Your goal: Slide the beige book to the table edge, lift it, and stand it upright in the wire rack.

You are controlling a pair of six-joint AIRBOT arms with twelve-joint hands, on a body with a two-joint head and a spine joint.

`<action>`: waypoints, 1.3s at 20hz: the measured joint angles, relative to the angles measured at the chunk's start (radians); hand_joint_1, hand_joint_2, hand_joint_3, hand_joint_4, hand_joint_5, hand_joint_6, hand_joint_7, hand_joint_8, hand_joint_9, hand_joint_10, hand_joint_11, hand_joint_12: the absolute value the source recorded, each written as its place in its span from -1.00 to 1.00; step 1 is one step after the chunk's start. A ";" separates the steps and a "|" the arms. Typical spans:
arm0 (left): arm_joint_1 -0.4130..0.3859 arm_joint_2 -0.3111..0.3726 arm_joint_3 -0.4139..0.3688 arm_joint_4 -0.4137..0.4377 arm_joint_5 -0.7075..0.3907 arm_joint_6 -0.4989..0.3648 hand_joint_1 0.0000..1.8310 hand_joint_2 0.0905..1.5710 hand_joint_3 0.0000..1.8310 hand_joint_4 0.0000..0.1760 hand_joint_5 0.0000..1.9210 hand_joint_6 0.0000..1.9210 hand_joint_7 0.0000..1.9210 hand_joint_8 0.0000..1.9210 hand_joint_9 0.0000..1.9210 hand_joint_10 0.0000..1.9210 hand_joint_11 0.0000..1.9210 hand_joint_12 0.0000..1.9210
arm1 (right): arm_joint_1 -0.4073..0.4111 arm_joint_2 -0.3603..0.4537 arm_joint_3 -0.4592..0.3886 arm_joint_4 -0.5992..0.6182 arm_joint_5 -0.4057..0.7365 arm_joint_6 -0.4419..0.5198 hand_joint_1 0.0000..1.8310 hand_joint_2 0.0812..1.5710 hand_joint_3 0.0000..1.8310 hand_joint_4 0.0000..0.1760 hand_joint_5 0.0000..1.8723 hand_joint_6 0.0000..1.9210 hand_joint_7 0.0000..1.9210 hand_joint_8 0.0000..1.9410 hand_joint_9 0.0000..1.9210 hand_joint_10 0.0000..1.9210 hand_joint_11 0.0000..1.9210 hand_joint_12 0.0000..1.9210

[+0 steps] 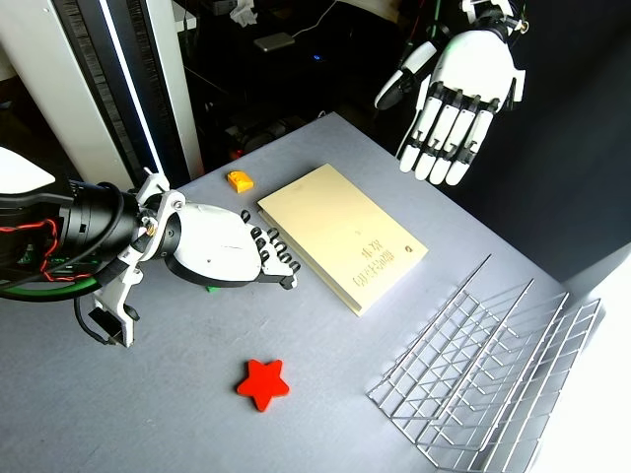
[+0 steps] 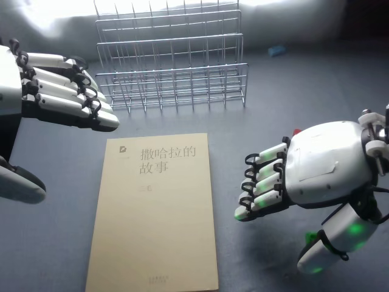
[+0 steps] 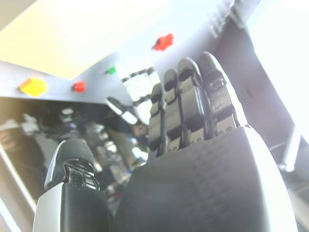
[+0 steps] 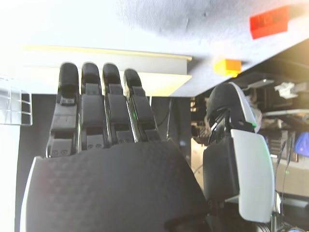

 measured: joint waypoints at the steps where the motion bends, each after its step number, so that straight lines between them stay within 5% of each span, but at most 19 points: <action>1: -0.001 0.000 0.001 -0.009 0.000 0.001 -0.80 0.40 -1.00 -1.00 -0.70 -1.00 -0.68 -1.00 -0.68 -1.00 -1.00 -0.30 | 0.000 -0.008 0.009 0.002 0.003 0.000 -0.90 0.44 -1.00 -1.00 -0.83 -1.00 -0.82 -1.00 -0.82 -1.00 -1.00 -0.49; 3: 0.000 0.000 0.003 -0.024 0.006 0.001 -0.80 0.40 -1.00 -1.00 -0.70 -1.00 -0.68 -1.00 -0.67 -1.00 -1.00 -0.29 | 0.000 -0.020 0.026 0.004 0.002 -0.001 -0.91 0.44 -1.00 -1.00 -0.84 -1.00 -0.84 -1.00 -0.84 -1.00 -1.00 -0.56; 6: 0.030 -0.001 0.015 -0.067 0.013 0.002 -0.78 0.39 -1.00 -1.00 -0.68 -1.00 -0.68 -1.00 -0.69 -1.00 -1.00 -0.31 | 0.000 -0.032 0.039 0.002 -0.002 -0.009 -0.89 0.43 -1.00 -1.00 -0.82 -0.99 -0.81 -0.99 -0.81 -0.99 -1.00 -0.38; 11: 0.028 -0.001 0.007 0.003 0.011 0.003 -0.78 0.40 -1.00 -1.00 -0.69 -1.00 -0.69 -1.00 -0.69 -1.00 -1.00 -0.32 | -0.006 -0.092 0.064 0.004 0.001 -0.011 -0.91 0.43 -1.00 -1.00 -0.81 -0.99 -0.79 -0.99 -0.79 -0.99 -1.00 -0.42; 23: 0.024 -0.011 0.013 -0.004 0.024 0.008 -0.78 0.39 -1.00 -1.00 -0.70 -1.00 -0.69 -1.00 -0.68 -1.00 -1.00 -0.30 | -0.018 -0.182 0.153 0.003 -0.006 -0.030 -0.93 0.44 -1.00 -1.00 -0.83 -1.00 -0.82 -1.00 -0.82 -1.00 -1.00 -0.43; 26: 0.026 -0.011 0.013 -0.006 0.025 0.127 -0.79 0.41 -1.00 -1.00 -0.68 -0.99 -0.68 -1.00 -0.67 -1.00 -1.00 -0.29 | -0.010 -0.203 0.161 -0.001 -0.013 -0.034 -0.93 0.44 -1.00 -1.00 -0.83 -1.00 -0.82 -1.00 -0.82 -1.00 -1.00 -0.45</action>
